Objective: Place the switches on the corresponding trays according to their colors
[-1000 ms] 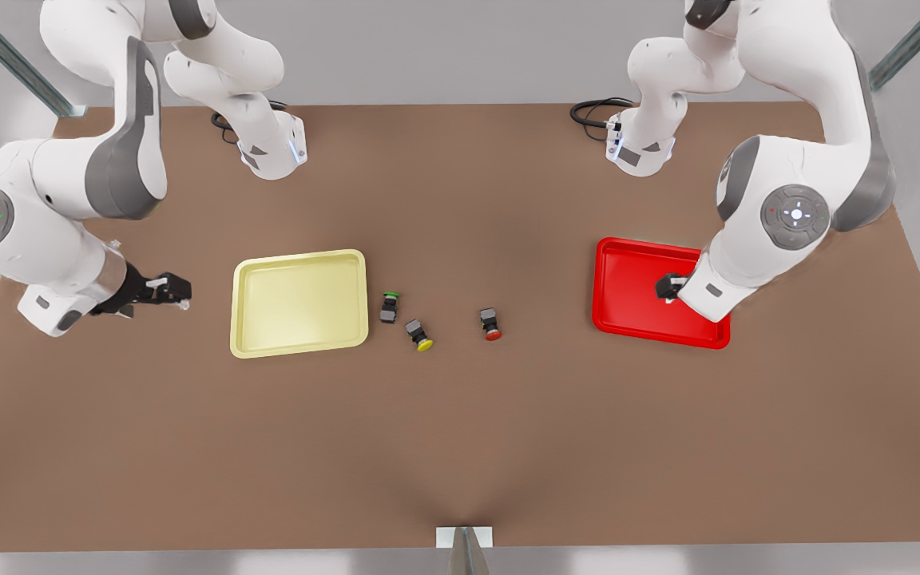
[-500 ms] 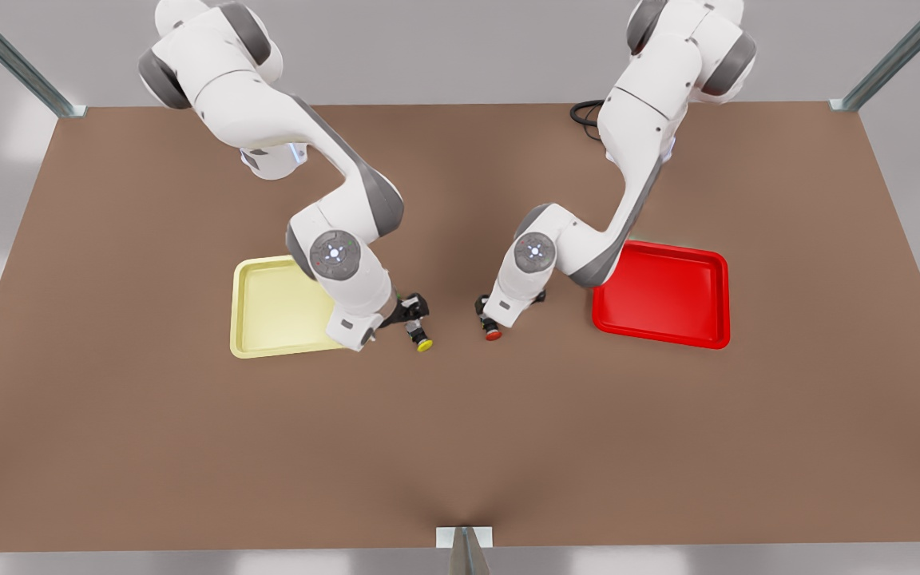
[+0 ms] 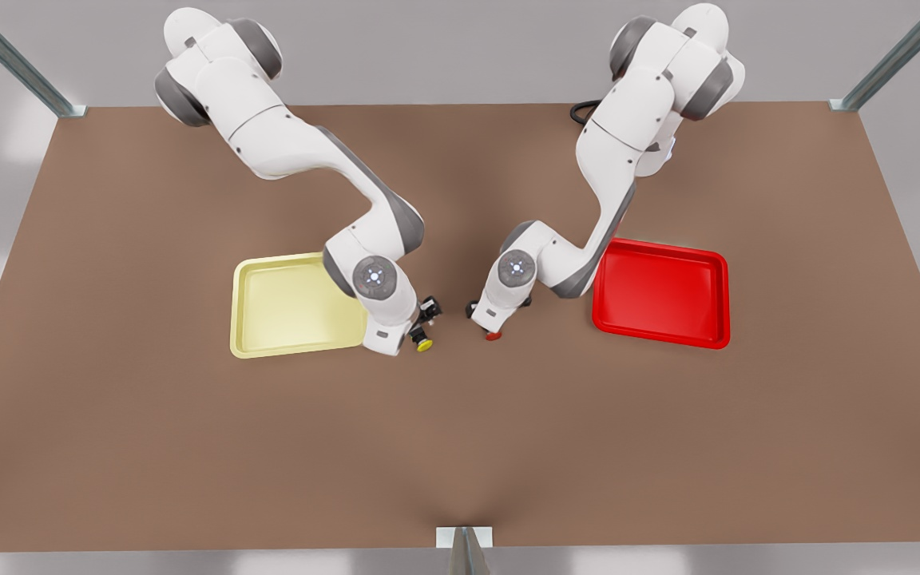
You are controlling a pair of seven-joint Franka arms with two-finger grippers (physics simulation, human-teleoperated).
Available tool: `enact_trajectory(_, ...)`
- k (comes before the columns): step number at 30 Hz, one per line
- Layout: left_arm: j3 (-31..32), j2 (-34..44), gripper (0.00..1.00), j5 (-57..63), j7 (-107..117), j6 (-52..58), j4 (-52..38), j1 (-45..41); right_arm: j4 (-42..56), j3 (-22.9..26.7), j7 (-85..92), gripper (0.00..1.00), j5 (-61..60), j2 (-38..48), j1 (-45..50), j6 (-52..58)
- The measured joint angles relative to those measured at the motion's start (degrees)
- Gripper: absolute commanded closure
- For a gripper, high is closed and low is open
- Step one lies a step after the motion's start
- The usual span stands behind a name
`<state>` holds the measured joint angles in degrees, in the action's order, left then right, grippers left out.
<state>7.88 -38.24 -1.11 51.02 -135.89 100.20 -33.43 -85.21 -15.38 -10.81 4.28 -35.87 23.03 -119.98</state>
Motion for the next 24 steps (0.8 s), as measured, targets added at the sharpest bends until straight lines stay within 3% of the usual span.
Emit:
enact_trajectory(3, -0.06, -1.25, 0.00, 0.05, 0.14, -1.15, 0.00, -0.23, -3.47, -0.52, 0.00, 0.00, 1.84, 0.26, 0.01, -4.62)
enact_trajectory(10, -0.67, -1.58, 0.00, 0.28, -0.12, -1.22, -0.35, -0.14, -9.76, -0.62, -0.90, 0.00, 5.19, -1.01, 1.93, -11.73)
enact_trajectory(13, -0.93, -1.58, 0.00, 0.39, -0.13, -1.22, -0.35, -0.10, -16.68, -0.57, -1.47, 0.00, 5.91, -0.53, 1.66, -19.21)
enact_trajectory(16, -1.02, -1.84, 0.28, 0.48, -0.30, -1.22, -0.70, -0.06, -18.67, -0.36, -2.11, 0.00, 5.95, -0.94, 1.64, -22.65)
enact_trajectory(17, -1.07, -1.84, 0.32, 0.50, -0.39, -1.22, -0.70, -0.06, -18.67, -0.22, -2.11, 0.00, 5.97, -0.96, 1.54, -22.59)
enact_trajectory(24, -1.29, -1.84, 0.43, 0.54, -0.66, -1.22, -0.70, -0.06, -16.92, -0.18, -1.97, 0.00, 6.00, -3.77, 1.06, -24.34)
